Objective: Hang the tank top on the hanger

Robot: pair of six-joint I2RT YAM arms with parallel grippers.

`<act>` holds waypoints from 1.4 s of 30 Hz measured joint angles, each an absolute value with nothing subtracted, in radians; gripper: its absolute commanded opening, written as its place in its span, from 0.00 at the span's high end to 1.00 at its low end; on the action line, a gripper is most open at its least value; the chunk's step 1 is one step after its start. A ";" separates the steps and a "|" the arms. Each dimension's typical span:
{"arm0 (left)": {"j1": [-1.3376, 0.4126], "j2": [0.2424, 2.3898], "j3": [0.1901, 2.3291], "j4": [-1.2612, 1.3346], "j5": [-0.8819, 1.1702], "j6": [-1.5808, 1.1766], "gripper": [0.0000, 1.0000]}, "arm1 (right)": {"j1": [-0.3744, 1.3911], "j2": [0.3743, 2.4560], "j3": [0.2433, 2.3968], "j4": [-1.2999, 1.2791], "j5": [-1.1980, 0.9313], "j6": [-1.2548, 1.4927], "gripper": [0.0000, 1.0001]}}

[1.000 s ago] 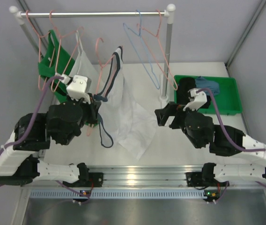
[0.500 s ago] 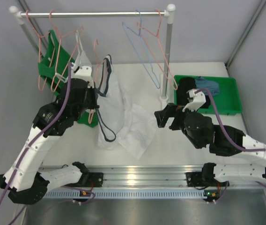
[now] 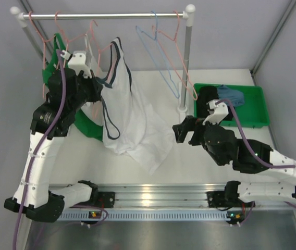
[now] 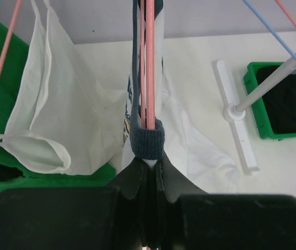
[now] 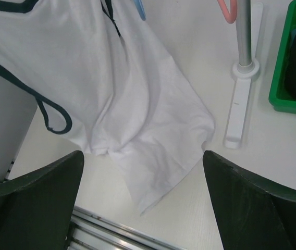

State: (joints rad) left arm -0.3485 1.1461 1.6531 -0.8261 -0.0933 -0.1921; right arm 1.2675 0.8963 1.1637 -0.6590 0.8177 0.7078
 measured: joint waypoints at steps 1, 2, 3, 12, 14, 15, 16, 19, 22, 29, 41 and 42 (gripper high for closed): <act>-0.331 1.154 1.668 -0.822 -0.083 -0.188 1.00 | 1.267 0.899 1.164 -0.659 0.818 0.707 0.04; -0.313 1.164 1.687 -0.818 -0.070 -0.186 1.00 | 1.267 0.900 1.164 -0.659 0.818 0.707 0.04; -0.296 1.174 1.703 -0.814 -0.060 -0.184 1.00 | 1.267 0.904 1.164 -0.659 0.818 0.707 0.04; -0.143 1.260 1.817 -0.796 0.079 -0.187 1.00 | 1.267 0.925 1.167 -0.662 0.817 0.699 0.03; -0.107 1.283 1.838 -0.793 0.115 -0.190 1.00 | 1.267 0.927 1.167 -0.665 0.817 0.699 0.03; -0.087 1.298 1.850 -0.792 0.133 -0.192 1.00 | 1.267 0.928 1.167 -0.667 0.817 0.698 0.04; -0.065 1.311 1.863 -0.792 0.153 -0.196 1.00 | 1.267 0.928 1.168 -0.668 0.817 0.698 0.03; -0.011 1.349 1.897 -0.785 0.204 -0.210 1.00 | 1.267 0.934 1.169 -0.674 0.817 0.698 0.04; 0.021 1.378 1.913 -0.778 0.245 -0.218 1.00 | 1.267 0.939 1.179 -0.682 0.816 0.698 0.03; 0.026 1.406 1.887 -0.762 0.305 -0.220 1.00 | 1.267 0.940 1.180 -0.681 0.815 0.698 0.03; 0.026 1.377 1.755 -0.696 0.301 -0.218 0.88 | 1.267 0.941 1.178 -0.681 0.810 0.699 0.02; 0.026 1.372 1.755 -0.696 0.299 -0.218 0.81 | 1.267 0.941 1.178 -0.680 0.810 0.699 0.02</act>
